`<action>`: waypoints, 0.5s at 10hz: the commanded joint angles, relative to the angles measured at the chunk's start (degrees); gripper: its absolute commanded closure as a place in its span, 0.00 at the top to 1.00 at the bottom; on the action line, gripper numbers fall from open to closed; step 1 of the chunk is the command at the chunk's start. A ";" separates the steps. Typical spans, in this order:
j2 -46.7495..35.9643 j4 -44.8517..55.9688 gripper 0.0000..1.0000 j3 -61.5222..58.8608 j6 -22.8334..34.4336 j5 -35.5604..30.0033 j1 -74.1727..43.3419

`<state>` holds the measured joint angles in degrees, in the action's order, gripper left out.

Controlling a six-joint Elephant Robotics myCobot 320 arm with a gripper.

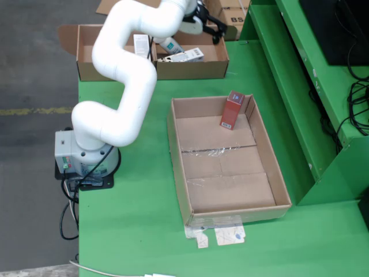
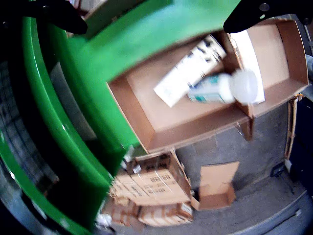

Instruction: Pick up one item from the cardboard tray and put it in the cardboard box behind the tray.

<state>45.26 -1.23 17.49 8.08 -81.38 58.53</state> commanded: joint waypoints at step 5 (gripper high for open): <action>-101.48 20.12 1.00 97.64 21.75 -8.46 -51.03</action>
<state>32.34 11.51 30.05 15.20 -88.94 45.87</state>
